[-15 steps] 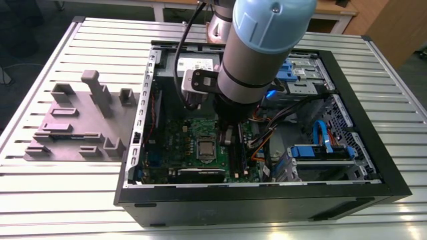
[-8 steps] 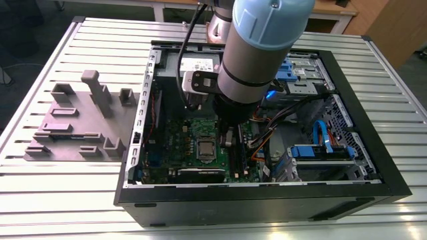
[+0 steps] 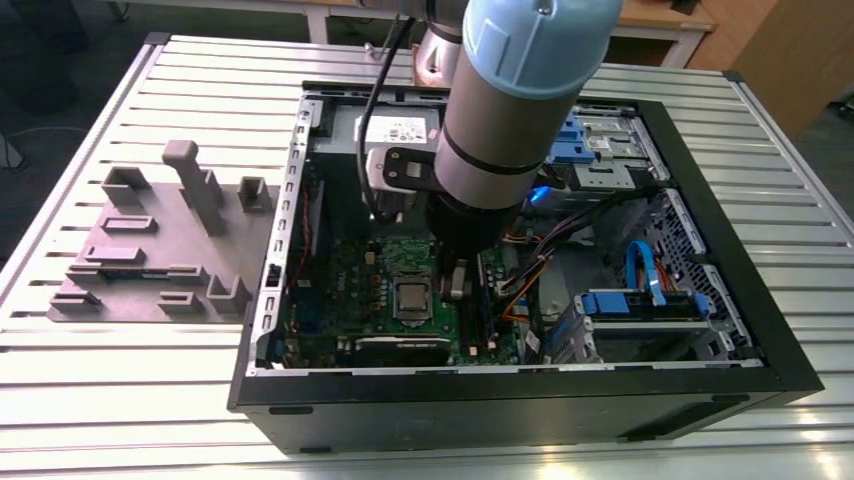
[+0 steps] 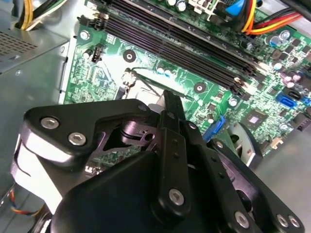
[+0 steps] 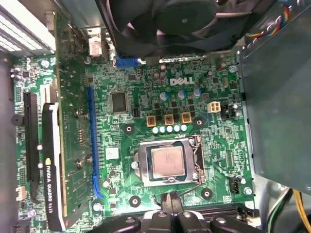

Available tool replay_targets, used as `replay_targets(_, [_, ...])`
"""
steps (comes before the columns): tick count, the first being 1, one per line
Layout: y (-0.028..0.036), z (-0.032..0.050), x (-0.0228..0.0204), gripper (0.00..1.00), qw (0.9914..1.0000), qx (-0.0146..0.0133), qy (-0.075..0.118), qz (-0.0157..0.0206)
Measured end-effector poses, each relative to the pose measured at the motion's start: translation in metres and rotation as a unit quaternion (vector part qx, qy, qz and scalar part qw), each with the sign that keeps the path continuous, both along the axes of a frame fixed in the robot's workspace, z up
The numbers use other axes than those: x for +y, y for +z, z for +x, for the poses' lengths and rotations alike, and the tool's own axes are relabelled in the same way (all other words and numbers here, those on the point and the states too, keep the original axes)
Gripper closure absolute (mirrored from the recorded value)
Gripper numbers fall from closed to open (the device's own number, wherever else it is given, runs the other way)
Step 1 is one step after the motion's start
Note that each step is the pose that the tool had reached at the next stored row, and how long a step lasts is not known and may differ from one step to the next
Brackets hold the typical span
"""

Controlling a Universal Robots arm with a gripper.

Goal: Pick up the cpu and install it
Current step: 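Install the first cpu locking lever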

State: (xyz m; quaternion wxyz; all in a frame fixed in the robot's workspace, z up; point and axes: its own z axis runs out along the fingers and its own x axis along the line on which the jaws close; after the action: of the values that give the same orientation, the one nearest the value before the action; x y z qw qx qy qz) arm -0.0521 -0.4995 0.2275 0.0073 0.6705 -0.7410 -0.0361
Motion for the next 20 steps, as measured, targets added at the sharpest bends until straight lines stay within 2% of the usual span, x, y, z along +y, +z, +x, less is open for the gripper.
replay_targets(3, [-0.0036, -0.0001, 0.0, 0.9, 1.0, -0.0002, 0.003, 0.0])
replay_targets(9, [-0.0059, -0.0005, -0.0006, 0.9, 0.99971, -0.0007, 0.024, 0.0001])
replay_targets(20, [-0.0117, -0.0006, -0.0031, 0.9, 0.99964, -0.0015, 0.027, 0.0])
